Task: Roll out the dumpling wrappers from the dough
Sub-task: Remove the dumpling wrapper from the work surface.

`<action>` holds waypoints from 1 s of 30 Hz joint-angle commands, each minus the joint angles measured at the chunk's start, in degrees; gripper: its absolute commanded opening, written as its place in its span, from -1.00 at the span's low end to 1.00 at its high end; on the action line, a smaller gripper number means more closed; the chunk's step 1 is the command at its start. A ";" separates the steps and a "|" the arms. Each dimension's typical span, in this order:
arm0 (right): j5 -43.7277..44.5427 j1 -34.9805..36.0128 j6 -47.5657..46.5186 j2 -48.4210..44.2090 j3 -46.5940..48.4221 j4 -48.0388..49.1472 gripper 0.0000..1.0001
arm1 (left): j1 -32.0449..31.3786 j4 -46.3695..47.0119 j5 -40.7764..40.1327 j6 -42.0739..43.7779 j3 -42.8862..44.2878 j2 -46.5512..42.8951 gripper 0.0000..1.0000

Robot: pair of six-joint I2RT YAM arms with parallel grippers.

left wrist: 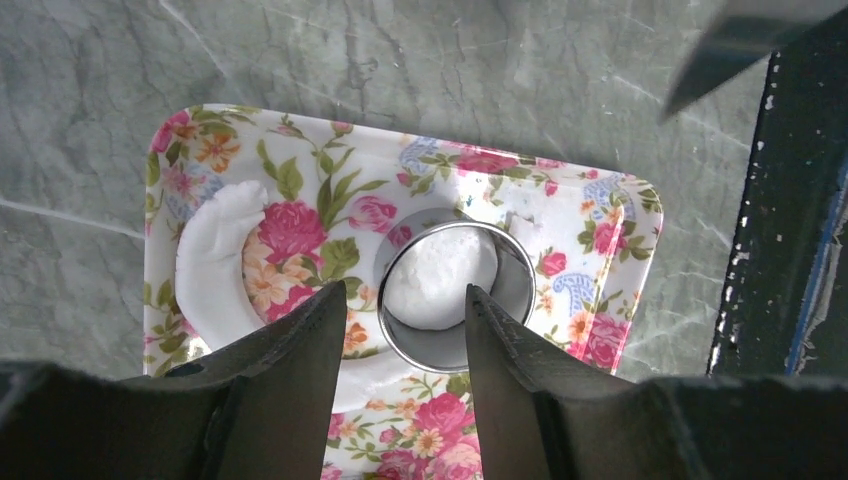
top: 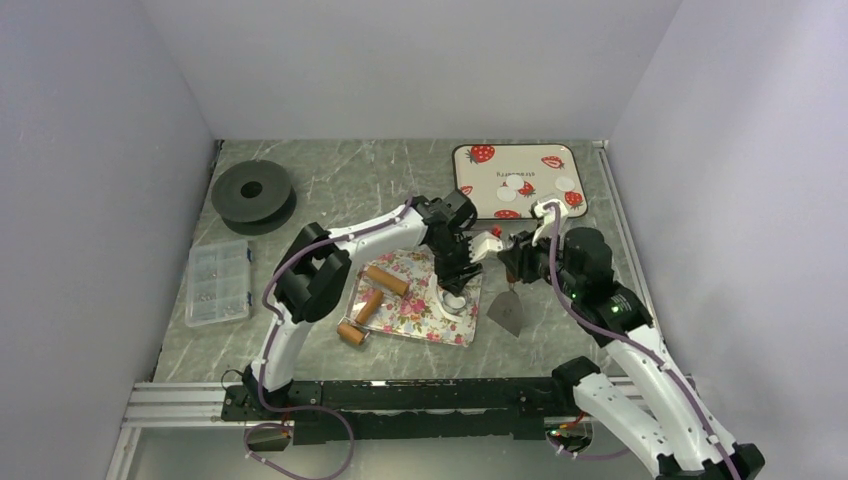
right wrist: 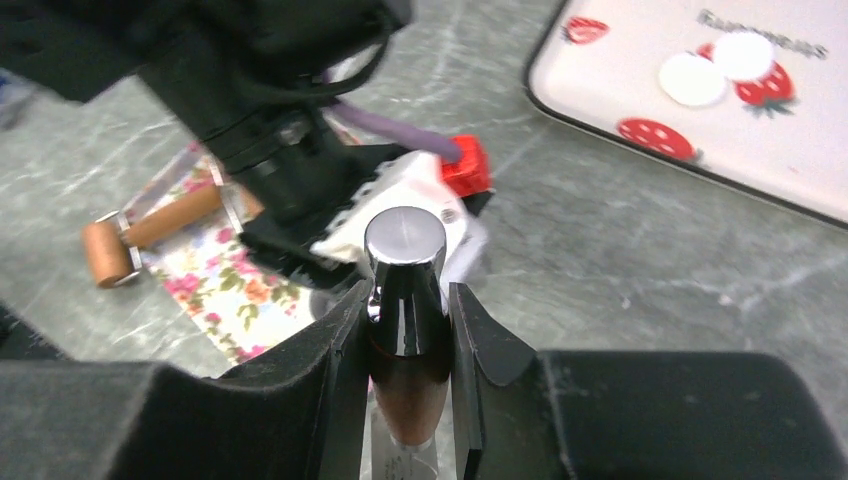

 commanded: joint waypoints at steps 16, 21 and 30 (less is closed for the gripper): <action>20.10 39.93 -26.02 3.78 -15.81 46.14 -1.00 | 8.87 1.28 12.00 -7.17 0.65 -2.13 0.10; 23.34 42.73 -28.88 8.84 -16.73 50.26 -1.00 | 8.35 1.63 11.80 -7.51 0.11 -1.44 0.10; 28.30 45.60 -29.57 11.19 -19.09 54.57 -1.00 | 4.96 1.81 9.22 -5.18 -1.37 -2.23 0.08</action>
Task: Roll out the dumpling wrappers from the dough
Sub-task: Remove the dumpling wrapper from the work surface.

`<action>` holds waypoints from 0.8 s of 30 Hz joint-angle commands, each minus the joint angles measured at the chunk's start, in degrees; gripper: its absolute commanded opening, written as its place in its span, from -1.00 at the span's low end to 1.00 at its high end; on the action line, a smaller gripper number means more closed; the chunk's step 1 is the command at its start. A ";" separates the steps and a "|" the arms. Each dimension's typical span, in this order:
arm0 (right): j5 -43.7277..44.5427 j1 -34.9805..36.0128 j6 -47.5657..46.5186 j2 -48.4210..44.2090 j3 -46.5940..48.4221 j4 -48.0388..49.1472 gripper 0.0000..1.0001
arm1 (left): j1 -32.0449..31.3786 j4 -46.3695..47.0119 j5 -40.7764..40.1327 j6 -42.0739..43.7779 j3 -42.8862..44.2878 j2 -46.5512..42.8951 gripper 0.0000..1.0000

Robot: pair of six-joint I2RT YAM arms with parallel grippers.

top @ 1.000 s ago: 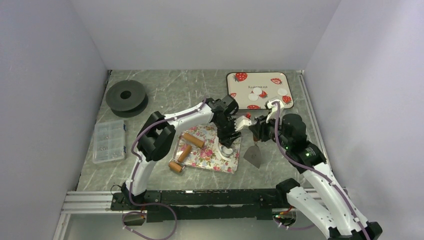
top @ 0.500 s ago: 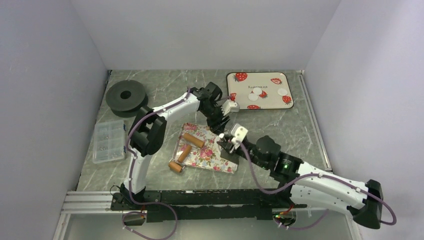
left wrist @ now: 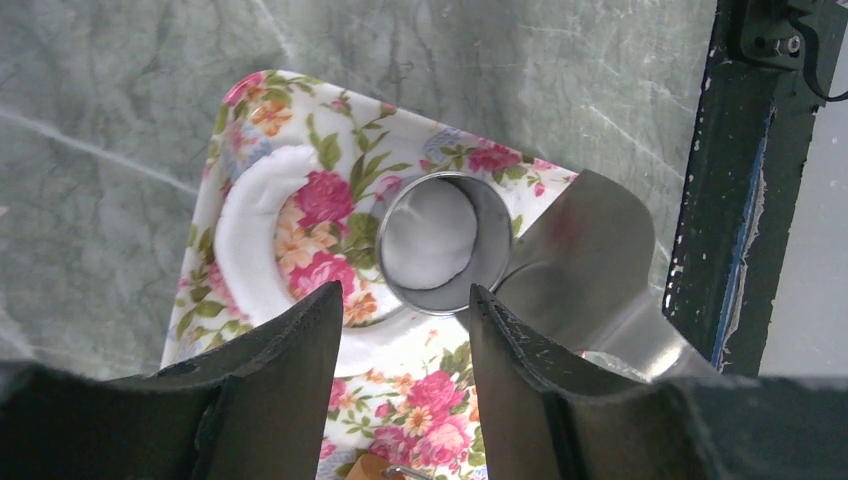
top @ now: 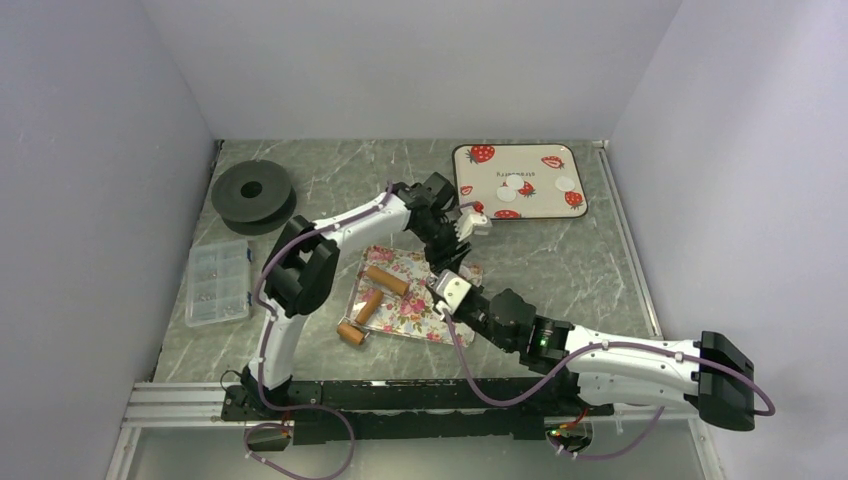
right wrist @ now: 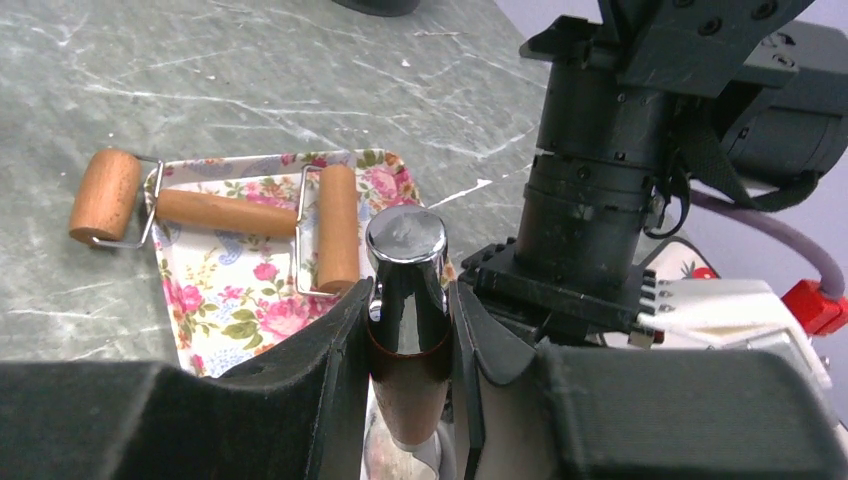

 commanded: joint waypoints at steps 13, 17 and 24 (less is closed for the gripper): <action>10.25 7.28 -3.04 6.43 -0.10 5.63 -1.00 | -3.15 0.40 -3.45 2.31 0.71 2.10 0.08; 8.36 7.56 -0.78 6.39 0.36 3.30 -1.00 | -3.72 0.71 -3.44 2.79 -0.40 2.09 0.08; -1.55 7.49 7.46 0.48 -0.53 1.93 -1.00 | -4.38 1.02 -3.09 3.04 -1.27 2.08 0.08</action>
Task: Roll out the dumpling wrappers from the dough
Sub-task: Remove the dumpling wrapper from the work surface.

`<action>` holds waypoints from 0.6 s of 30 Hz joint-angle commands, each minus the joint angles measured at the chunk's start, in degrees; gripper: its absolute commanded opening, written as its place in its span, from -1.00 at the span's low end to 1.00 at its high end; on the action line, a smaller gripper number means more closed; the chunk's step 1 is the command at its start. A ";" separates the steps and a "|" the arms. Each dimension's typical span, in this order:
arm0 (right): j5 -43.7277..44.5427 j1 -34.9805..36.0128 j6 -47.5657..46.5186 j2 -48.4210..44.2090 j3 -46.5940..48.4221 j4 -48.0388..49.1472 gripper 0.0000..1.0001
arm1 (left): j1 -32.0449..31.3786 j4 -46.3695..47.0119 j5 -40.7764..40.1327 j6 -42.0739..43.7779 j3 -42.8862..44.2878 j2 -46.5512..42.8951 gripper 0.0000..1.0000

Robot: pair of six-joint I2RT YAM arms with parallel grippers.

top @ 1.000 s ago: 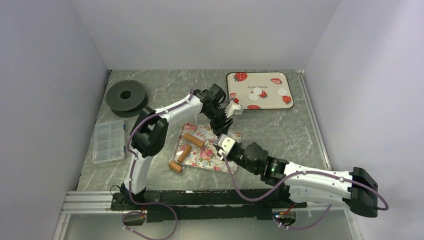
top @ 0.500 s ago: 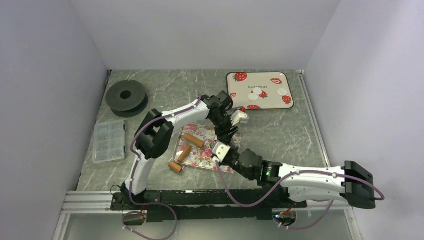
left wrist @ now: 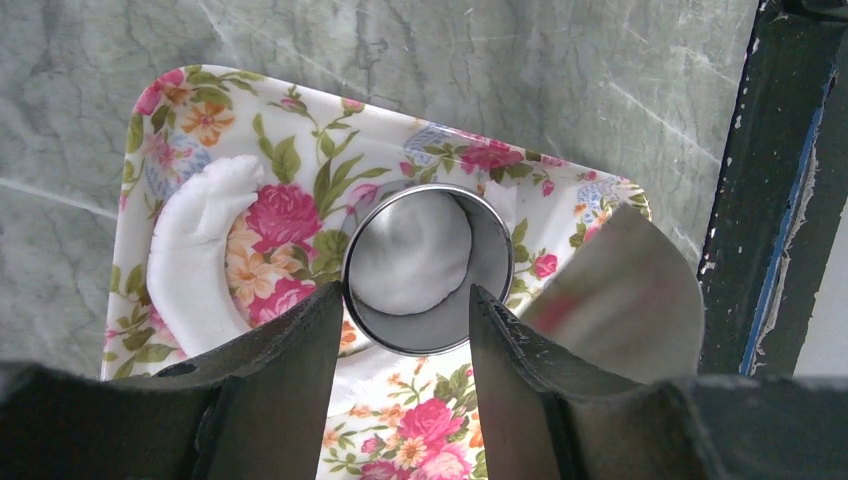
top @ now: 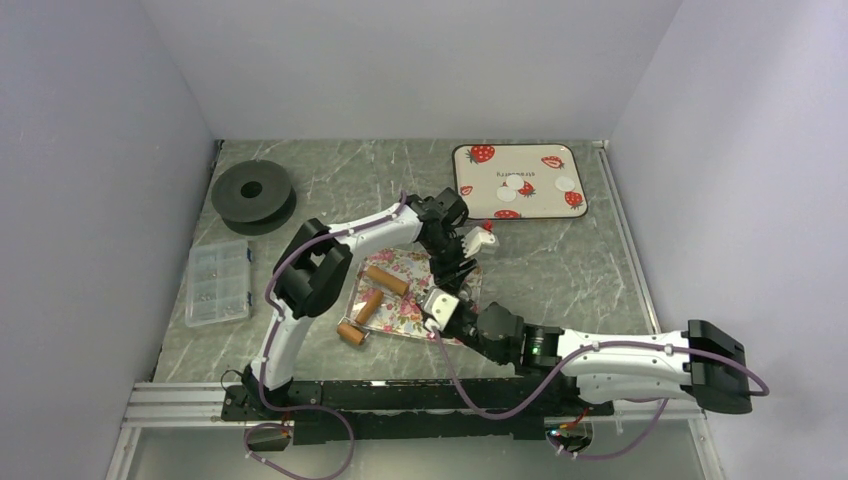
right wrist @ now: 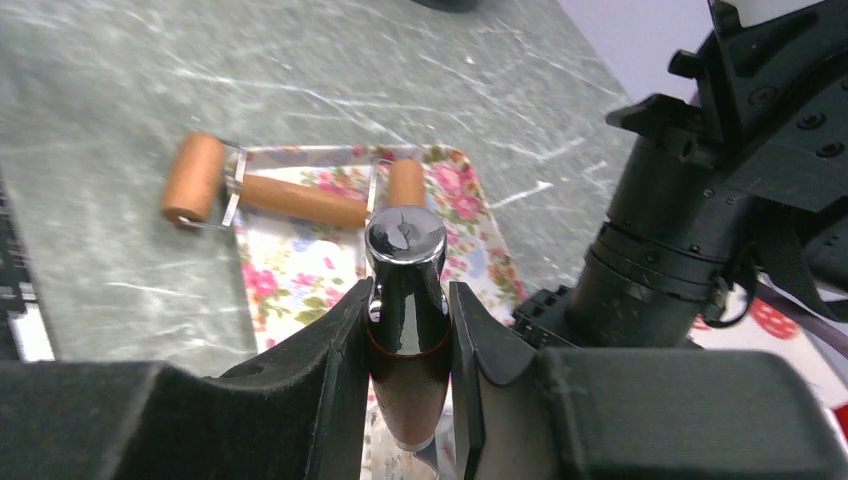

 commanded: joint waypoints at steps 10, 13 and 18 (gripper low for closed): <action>0.39 0.41 4.25 -8.57 2.52 -3.38 -1.00 | -0.73 -0.12 -0.70 1.79 0.38 -0.80 0.07; 4.24 0.67 1.32 -7.06 4.84 -7.19 -1.00 | -0.82 0.41 -1.75 2.23 0.00 -1.86 0.07; 7.54 1.53 -0.49 -4.88 5.84 -9.08 -1.00 | -0.84 0.37 -3.11 2.70 0.25 -1.34 -0.07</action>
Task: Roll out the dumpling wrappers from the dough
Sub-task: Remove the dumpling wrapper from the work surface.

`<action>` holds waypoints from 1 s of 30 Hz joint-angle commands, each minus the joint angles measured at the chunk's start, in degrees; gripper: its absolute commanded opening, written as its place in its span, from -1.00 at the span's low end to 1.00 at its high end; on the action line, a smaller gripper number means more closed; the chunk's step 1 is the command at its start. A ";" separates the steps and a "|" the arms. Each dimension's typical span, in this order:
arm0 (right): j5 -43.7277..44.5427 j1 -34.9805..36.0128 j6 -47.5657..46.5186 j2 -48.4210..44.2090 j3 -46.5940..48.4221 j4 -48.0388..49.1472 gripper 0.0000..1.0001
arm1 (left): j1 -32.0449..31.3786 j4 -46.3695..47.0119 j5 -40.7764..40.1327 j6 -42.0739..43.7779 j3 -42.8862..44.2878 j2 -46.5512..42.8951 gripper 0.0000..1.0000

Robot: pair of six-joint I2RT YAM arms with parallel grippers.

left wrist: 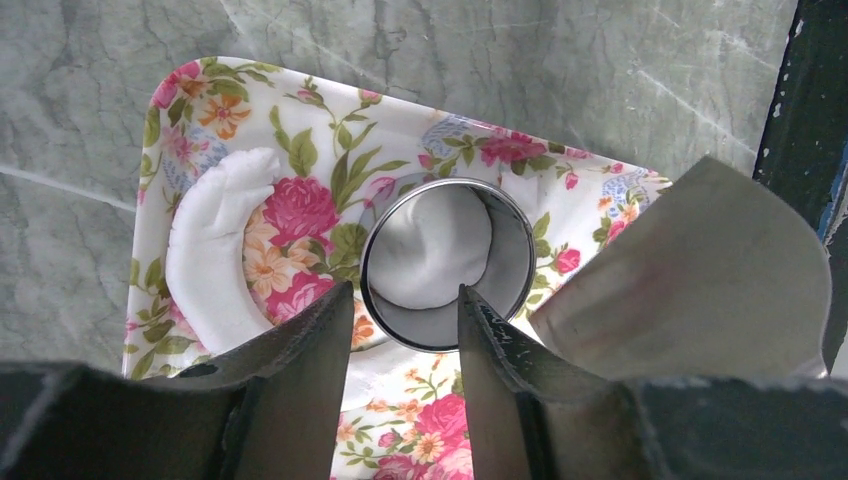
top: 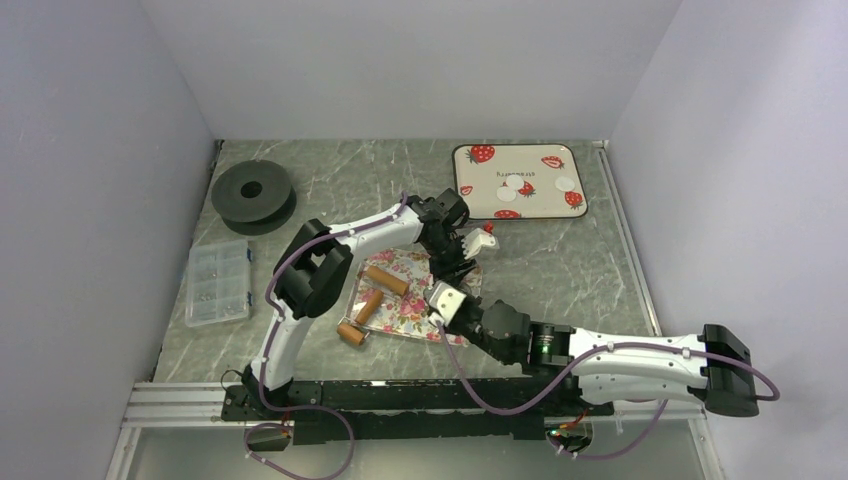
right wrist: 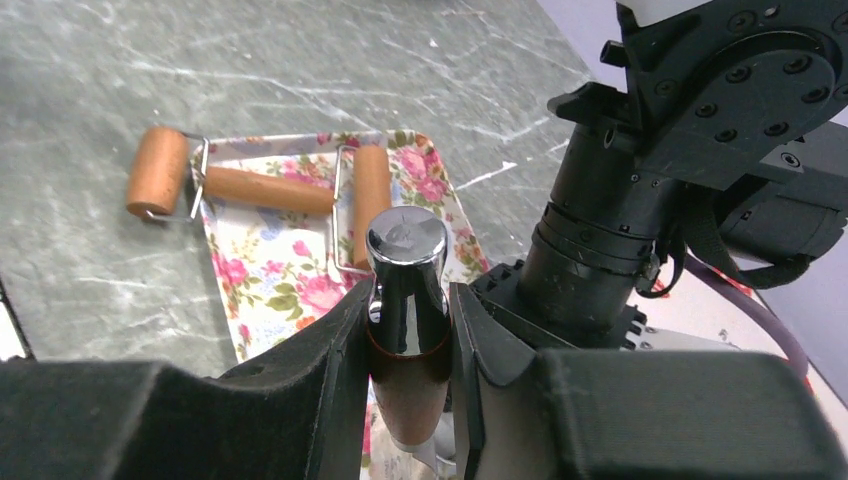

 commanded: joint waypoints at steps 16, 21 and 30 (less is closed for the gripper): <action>14.59 7.21 -7.27 6.40 3.33 2.80 -1.00 | -0.82 2.07 0.06 -0.61 -0.19 0.58 -0.25; 12.41 7.55 -6.92 3.59 3.69 2.15 -1.00 | -0.90 2.25 0.23 -1.03 -0.24 0.71 -0.30; 13.31 7.58 -7.87 4.33 2.40 3.36 -1.00 | -1.31 2.34 -0.06 -0.89 -0.26 0.80 -0.38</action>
